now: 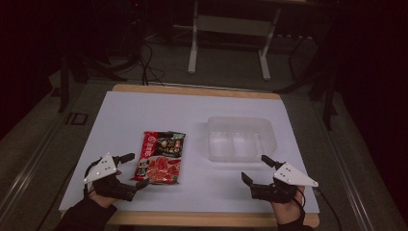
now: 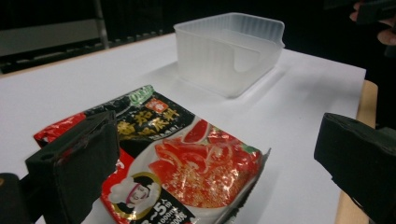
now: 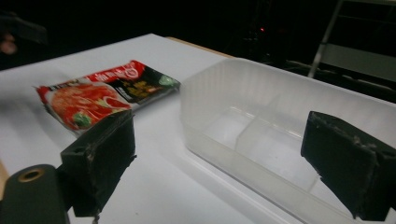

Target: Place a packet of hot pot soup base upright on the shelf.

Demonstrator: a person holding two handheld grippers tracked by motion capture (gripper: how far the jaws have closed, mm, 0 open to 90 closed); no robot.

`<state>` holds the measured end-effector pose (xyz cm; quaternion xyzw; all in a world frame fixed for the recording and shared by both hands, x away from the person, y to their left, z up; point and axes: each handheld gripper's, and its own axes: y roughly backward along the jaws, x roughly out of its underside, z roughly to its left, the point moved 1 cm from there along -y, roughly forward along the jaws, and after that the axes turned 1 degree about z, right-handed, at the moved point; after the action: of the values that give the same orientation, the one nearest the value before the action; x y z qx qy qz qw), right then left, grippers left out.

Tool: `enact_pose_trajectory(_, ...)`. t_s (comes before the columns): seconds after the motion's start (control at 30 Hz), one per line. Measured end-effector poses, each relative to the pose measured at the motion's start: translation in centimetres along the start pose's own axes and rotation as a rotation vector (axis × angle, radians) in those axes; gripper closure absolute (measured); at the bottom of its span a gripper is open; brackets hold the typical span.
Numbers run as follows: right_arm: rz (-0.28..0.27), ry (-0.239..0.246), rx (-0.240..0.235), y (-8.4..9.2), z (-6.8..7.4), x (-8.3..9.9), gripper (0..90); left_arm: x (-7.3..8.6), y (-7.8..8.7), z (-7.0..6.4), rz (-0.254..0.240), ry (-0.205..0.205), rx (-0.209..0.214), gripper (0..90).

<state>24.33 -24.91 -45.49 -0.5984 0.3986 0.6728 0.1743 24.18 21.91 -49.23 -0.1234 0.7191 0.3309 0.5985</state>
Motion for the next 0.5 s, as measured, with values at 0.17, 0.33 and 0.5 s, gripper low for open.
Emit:
enact_pose_trajectory(0.17,0.004,0.009,0.000,0.1,0.2,-0.1,9.9,0.0,-0.2,-0.1,0.022,-0.008,0.014,0.5)
enact_pose_trajectory(0.33,0.000,0.015,-0.013,-0.3,0.9,-0.4,9.6,-0.3,-0.1,-0.5,0.022,-0.014,0.050,0.5)
enact_pose_trajectory(0.5,0.003,0.028,-0.029,-0.3,1.5,-0.6,9.6,-1.1,0.0,-1.0,0.010,-0.023,0.075,0.5)
